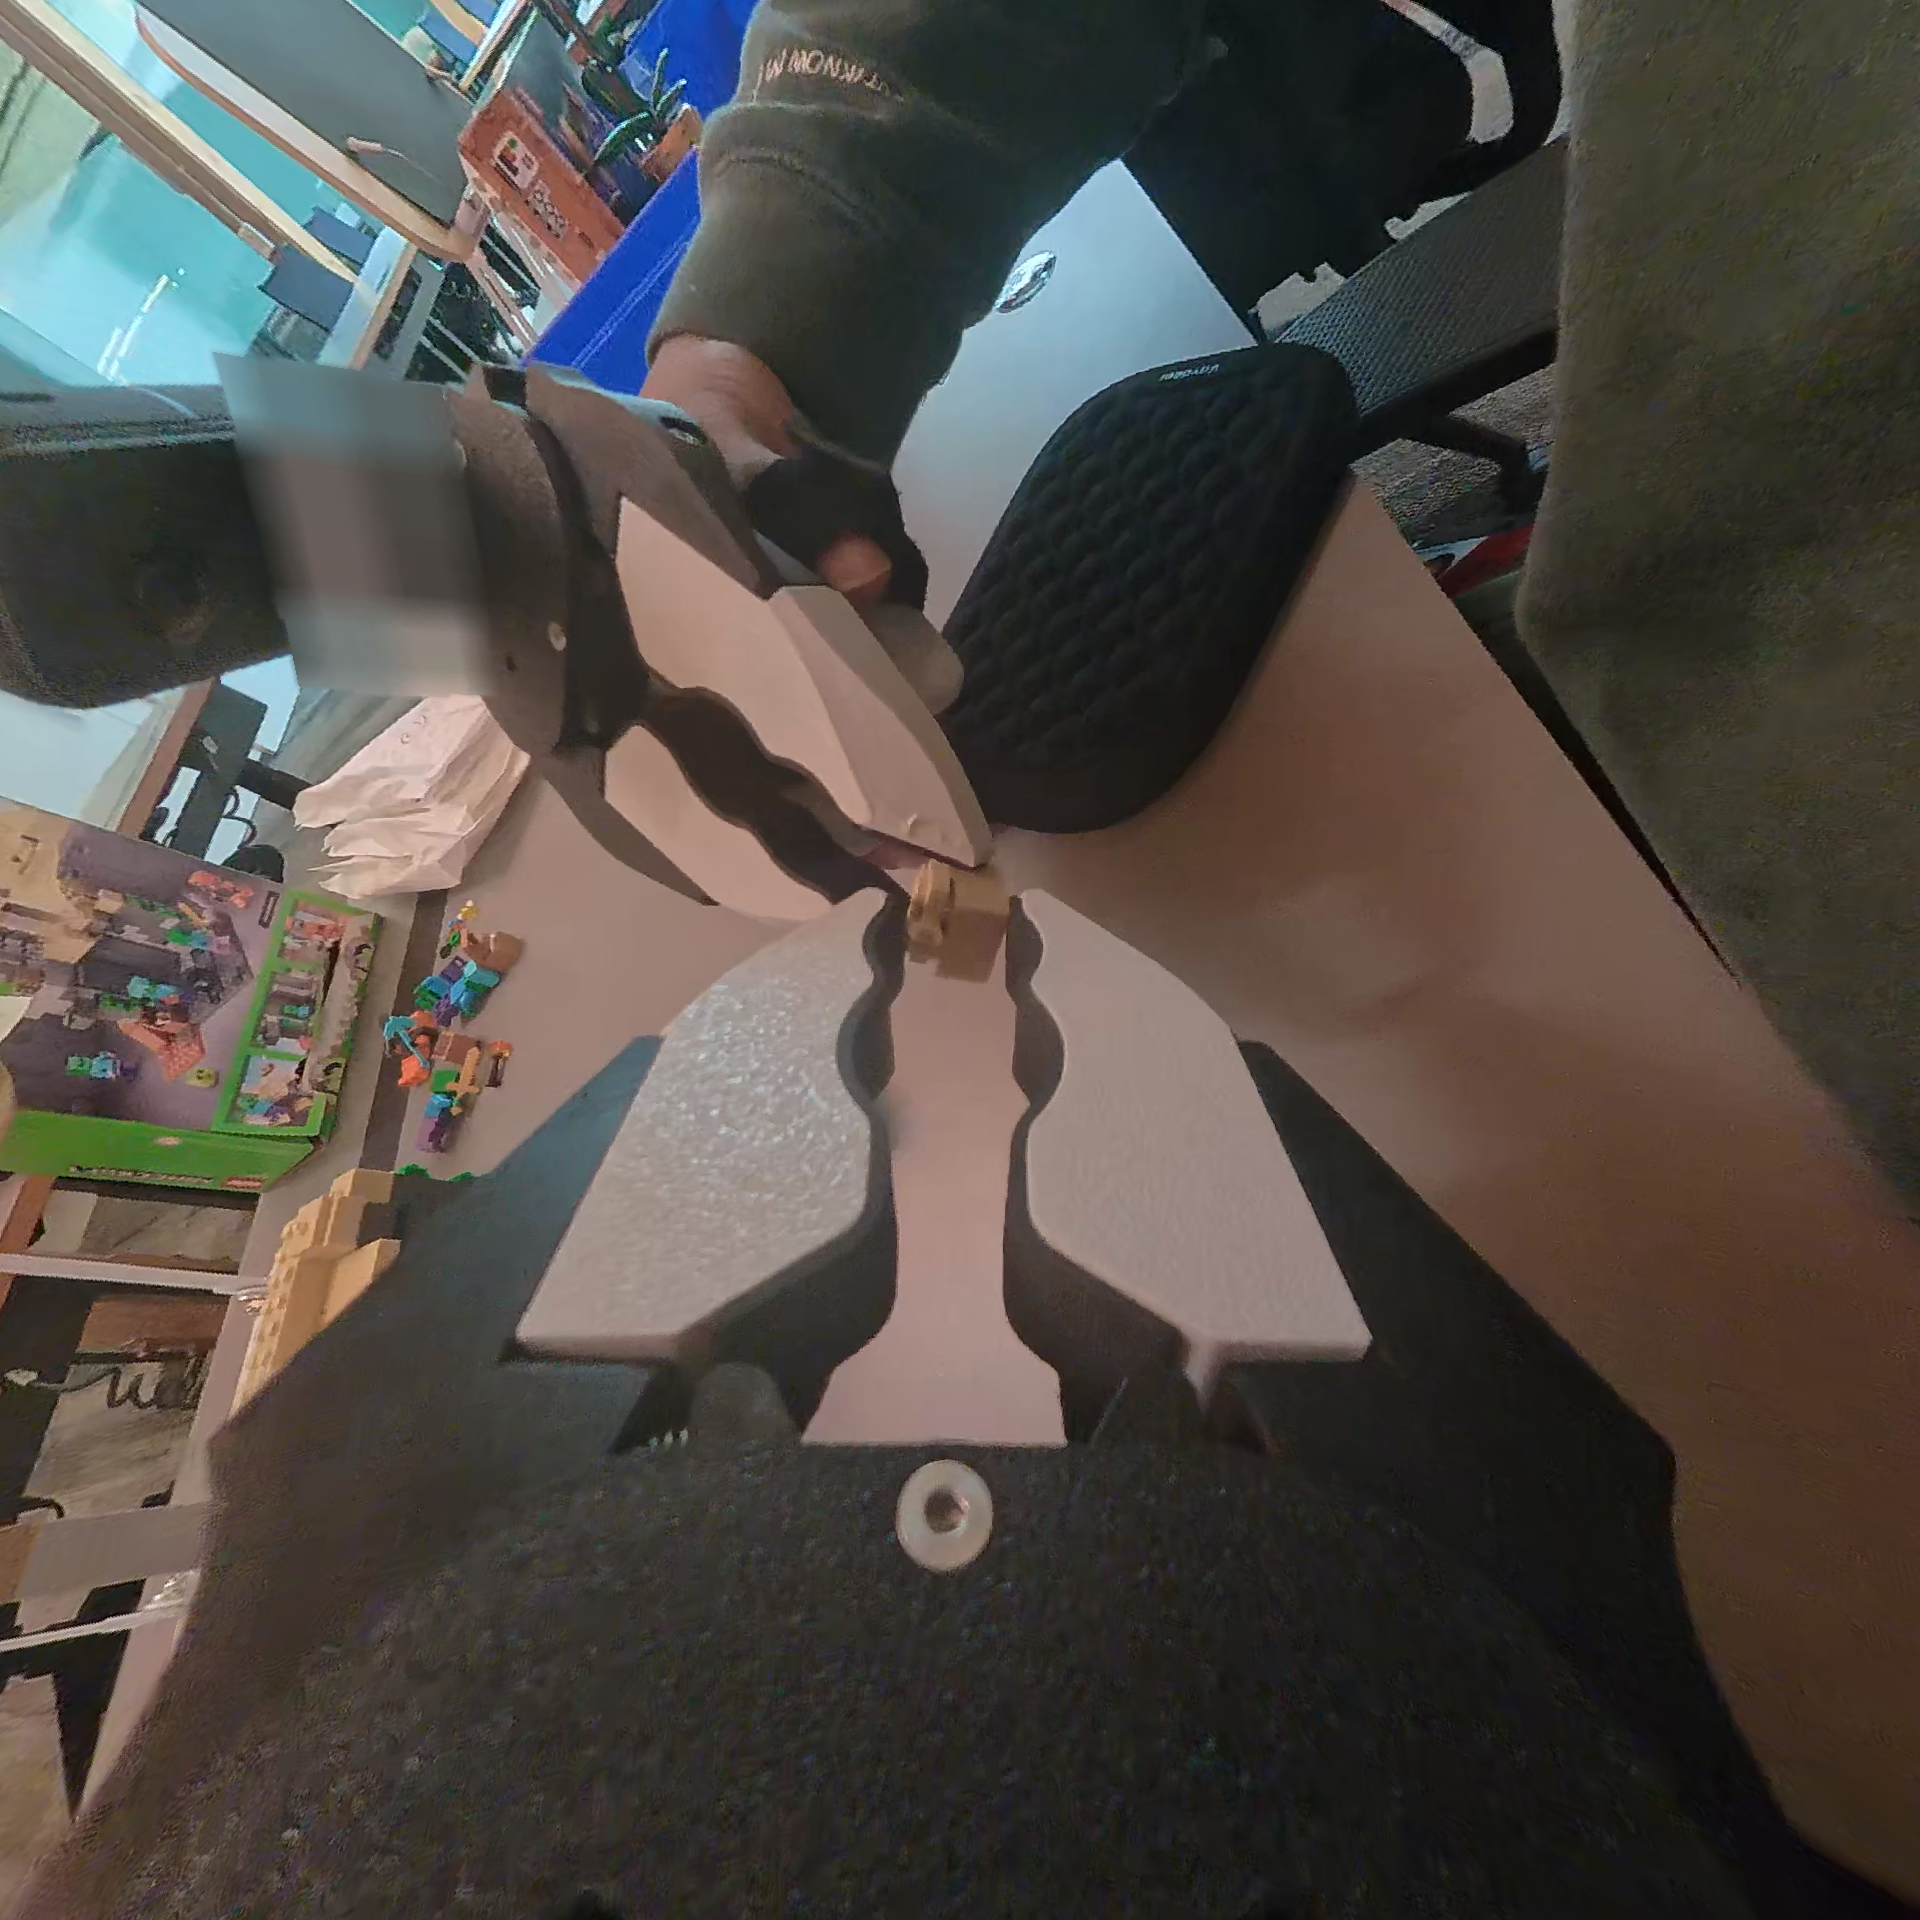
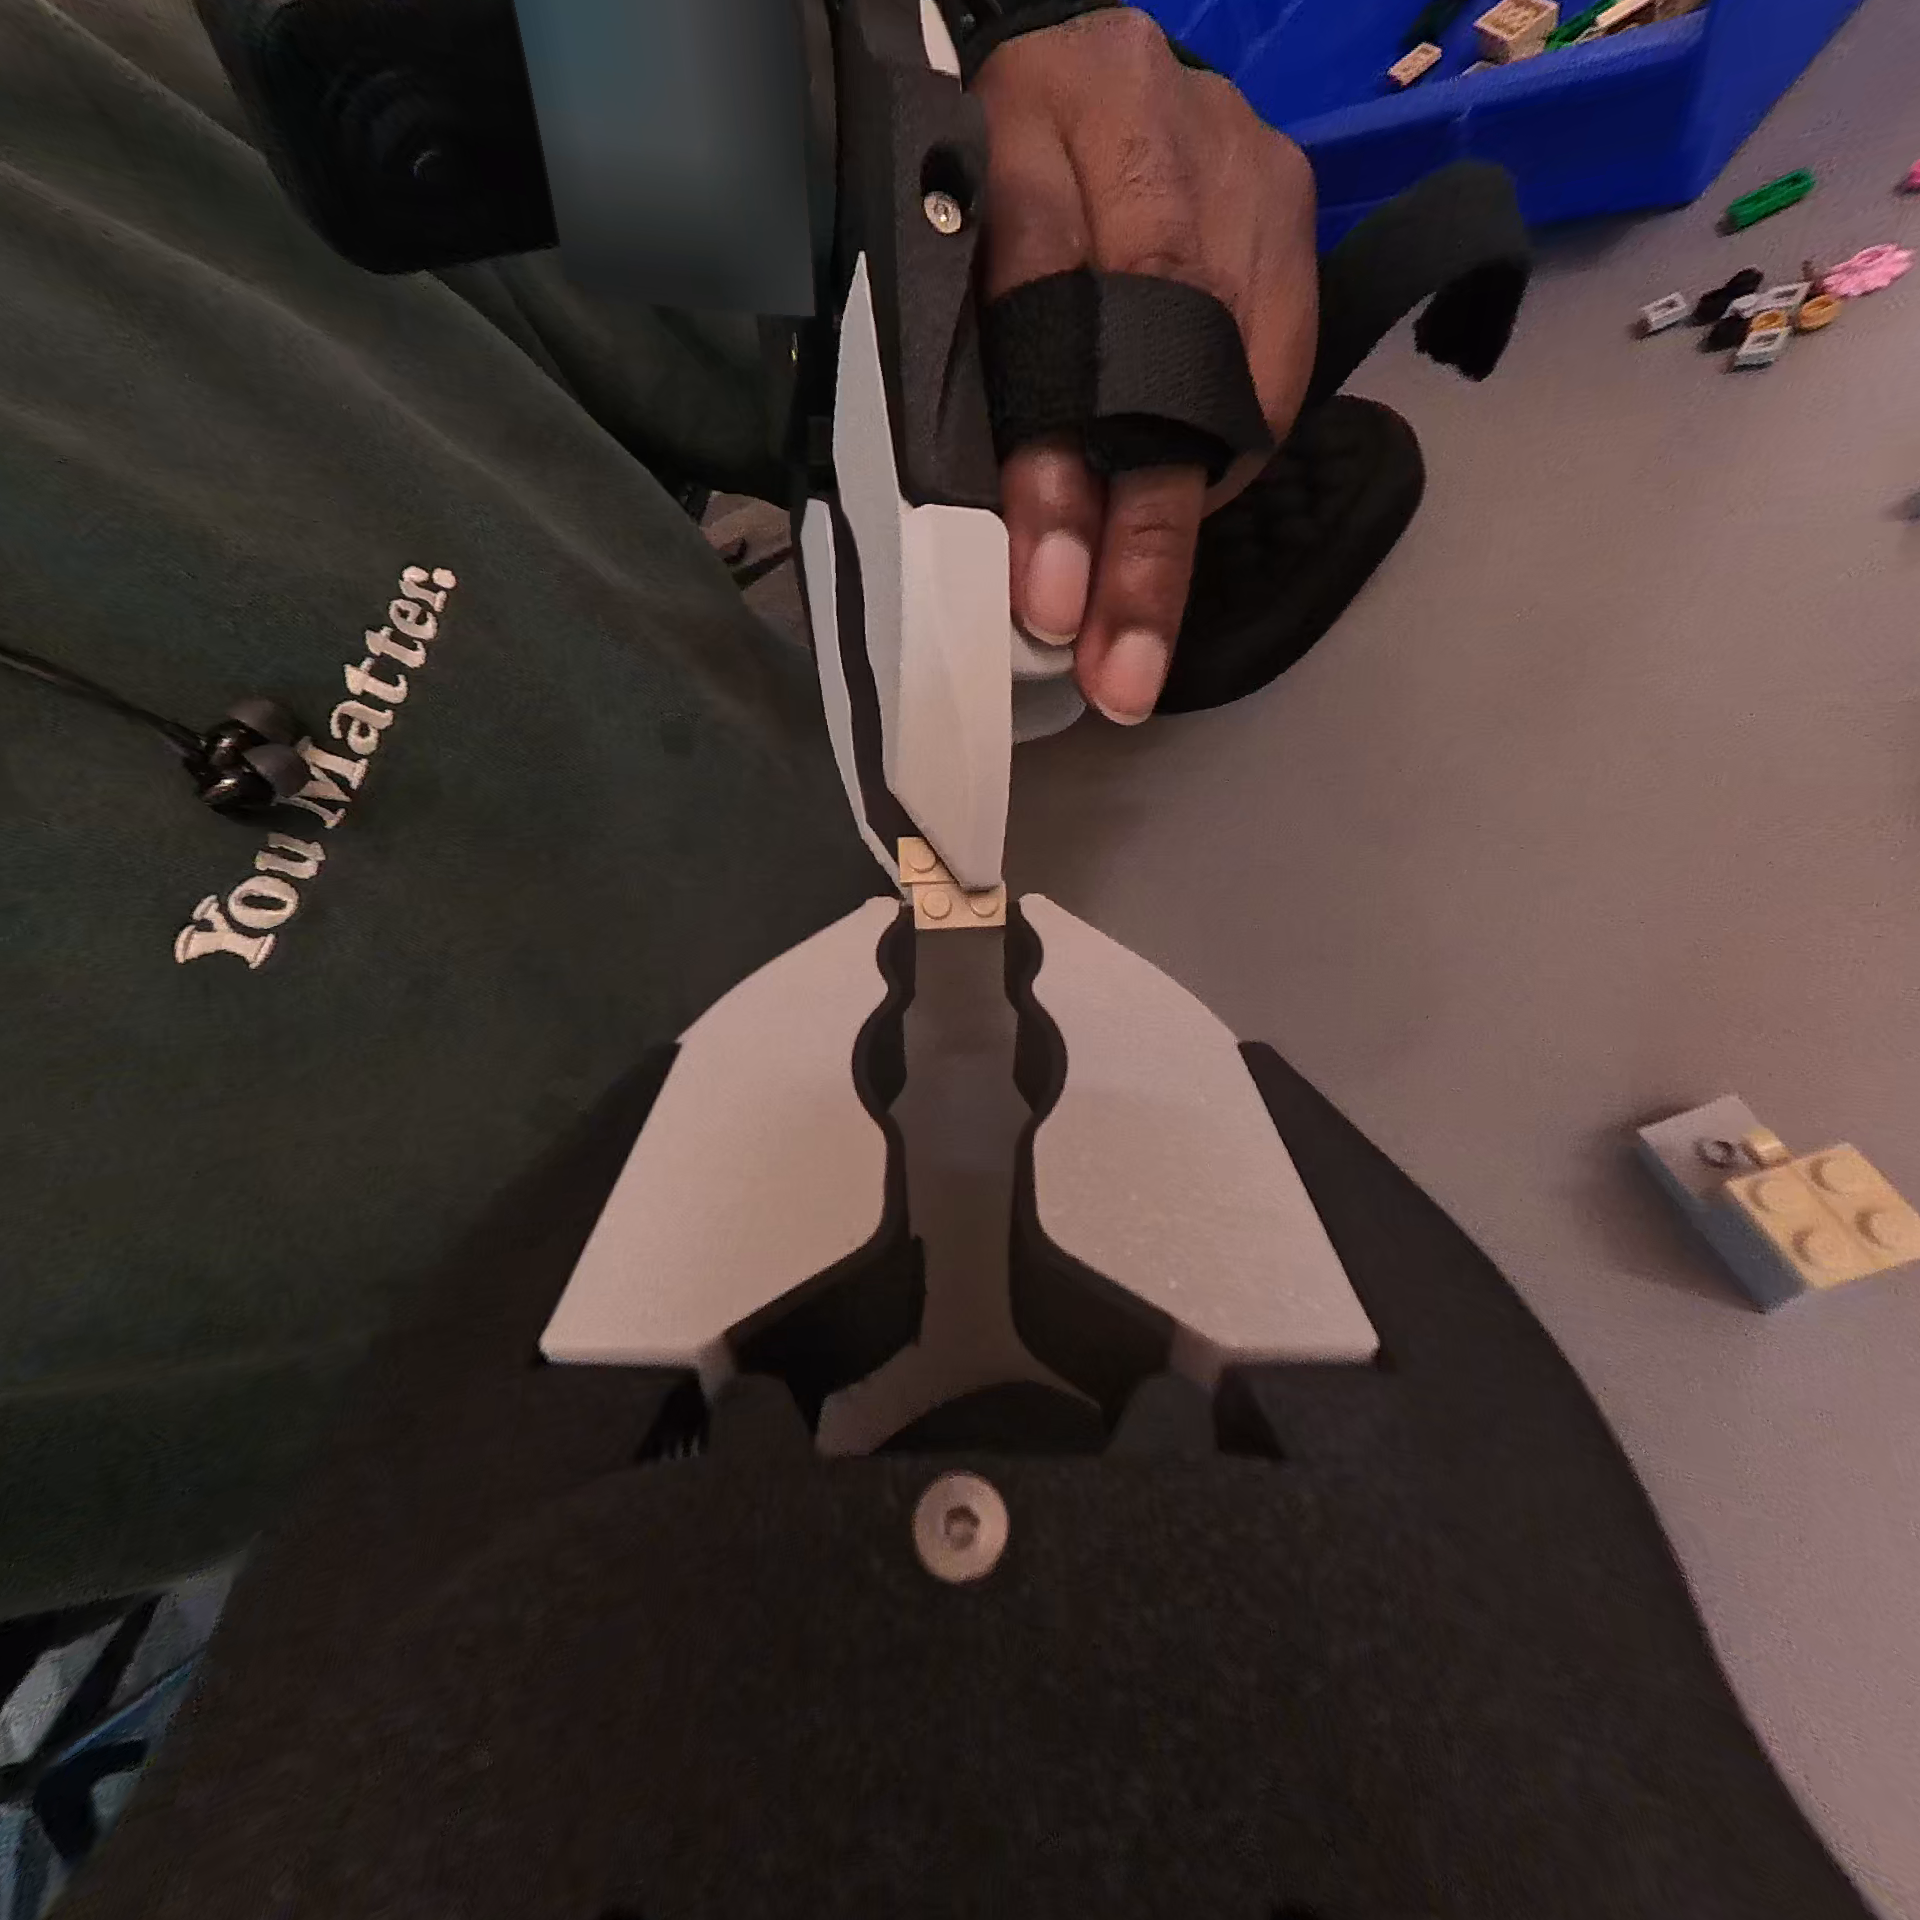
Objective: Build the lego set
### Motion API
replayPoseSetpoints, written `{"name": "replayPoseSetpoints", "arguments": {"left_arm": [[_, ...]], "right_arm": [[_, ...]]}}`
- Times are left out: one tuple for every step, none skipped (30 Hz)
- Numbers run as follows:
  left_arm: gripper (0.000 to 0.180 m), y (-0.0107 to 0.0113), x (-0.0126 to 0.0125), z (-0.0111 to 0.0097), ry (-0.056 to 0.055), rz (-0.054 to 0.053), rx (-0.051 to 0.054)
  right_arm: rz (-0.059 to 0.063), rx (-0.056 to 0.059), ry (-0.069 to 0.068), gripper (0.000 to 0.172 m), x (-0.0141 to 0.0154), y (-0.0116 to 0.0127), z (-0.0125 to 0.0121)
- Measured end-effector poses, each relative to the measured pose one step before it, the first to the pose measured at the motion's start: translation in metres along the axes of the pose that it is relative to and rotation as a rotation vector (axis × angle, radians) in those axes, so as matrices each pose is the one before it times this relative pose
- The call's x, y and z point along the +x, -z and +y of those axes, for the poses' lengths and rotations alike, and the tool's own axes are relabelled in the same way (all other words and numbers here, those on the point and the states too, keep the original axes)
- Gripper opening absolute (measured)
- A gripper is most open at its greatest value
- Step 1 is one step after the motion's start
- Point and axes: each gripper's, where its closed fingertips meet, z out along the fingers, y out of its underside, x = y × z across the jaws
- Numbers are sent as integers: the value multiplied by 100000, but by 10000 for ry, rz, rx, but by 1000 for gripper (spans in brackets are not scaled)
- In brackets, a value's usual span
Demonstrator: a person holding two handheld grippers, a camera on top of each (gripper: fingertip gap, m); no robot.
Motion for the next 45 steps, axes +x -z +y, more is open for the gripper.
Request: {"name": "replayPoseSetpoints", "arguments": {"left_arm": [[18,22,74,-60,12,52,22],[18,29,102,-72,-25,74,34],[18,41,121,-96,-22,99,36],[18,26,119,-132,13,112,41],[18,-4,53,-119,-13,55,29],[17,-30,-39,-78,-60,-37,6],[17,-37,-86,-5,-95,-100,-41],[17,-49,-40,-12,-71,-65,-44],[17,-34,47,-55,-28,22,-13],[17,-20,71,-66,-10,45,-8],[17,-9,2,-17,-4,-6,-16],[17,-14,-44,29,-3,-38,-17],[17,2,-3,-6,8,3,20],[17,-7,63,-46,-8,34,9],[17,-2,39,-77,-55,-7,21],[17,-8,15,1,-57,-27,-28],[17,7,-24,11,-38,-31,-17],[17,24,9,-5,-14,-8,12],[17,11,42,-38,14,20,13],[17,6,50,-5,-1,26,-6],[17,5,16,34,-34,-7,-16],[17,0,-29,35,-33,-42,-4],[17,12,-22,36,-2,-22,-6],[18,4,-11,91,5,-9,-51],[18,6,21,83,-1,17,-42],[19,7,45,28,4,28,-16],[19,23,61,-5,17,33,0],[19,15,52,5,19,28,-14],[18,29,59,13,4,28,-13],[17,32,45,19,3,15,-1],[16,33,49,49,-3,13,-14],[14,15,62,58,21,27,-34],[14,-21,23,46,16,-22,-25],[14,4,30,37,22,-16,-6],[14,-5,-20,140,36,-23,-52],[15,32,-84,169,45,-45,-49],[17,69,-85,258,61,-15,-92],[18,100,-219,432,51,-70,-170],[20,182,-308,645,58,-104,-237],[20,251,-404,887,150,-122,-285],[19,295,-419,1083,289,-74,-338],[19,310,-386,1119,388,-32,-301],[19,308,-501,1296,407,-96,-412],[17,265,-610,1403,415,-159,-482],[17,179,-538,1448,456,-94,-536]], "right_arm": [[-122,49,-126,16,-115,-37,10],[-133,42,-152,16,-130,-45,10],[-142,38,-169,16,-144,-67,21],[-173,33,-176,16,-170,-70,47],[-194,22,-196,15,-145,-38,54],[-173,38,-185,16,-100,13,19],[-88,39,-158,16,31,77,-2],[-72,35,-131,16,40,77,12],[-88,29,-120,16,-25,33,30],[-81,7,-72,16,-61,-27,62],[-43,19,-30,16,-41,-21,39],[-8,41,-41,16,9,35,-18],[-16,32,-49,16,17,26,-9],[-37,-14,-50,16,-21,-27,44],[-69,-16,-51,16,-45,-46,48],[-60,6,-57,16,-23,-13,9],[-14,13,-31,16,20,-8,24],[-22,13,-34,16,3,-5,1],[-39,2,-23,16,-34,-27,12],[-28,-12,-4,16,-19,-49,18],[-13,-20,-7,16,11,-33,35],[-1,13,-6,16,45,-2,-23],[-36,25,-24,16,7,20,-19],[-62,0,-38,16,-26,-10,14],[-12,-21,-32,16,36,-29,52],[-18,0,-2,16,8,-46,9],[-58,-7,-5,16,-49,-63,29],[-44,9,5,16,-25,-67,-4],[-35,23,0,16,14,-56,-1],[-64,45,-5,16,-24,-28,-35],[-118,45,-1,16,-94,-18,-29],[-25,42,-15,16,30,-13,-25],[13,31,4,16,71,-20,-35],[-2,-1,24,16,28,-33,37],[27,10,9,16,78,-17,20],[49,-5,-5,16,109,35,23],[63,-44,23,16,134,88,65],[169,-36,52,16,271,155,69],[281,-61,53,16,400,197,100],[392,-155,110,15,508,200,235],[545,-189,205,16,650,163,299],[700,-225,229,16,821,122,364],[784,-291,244,16,914,76,462],[748,-261,284,16,838,17,440],[619,-173,269,16,657,-39,348]]}}
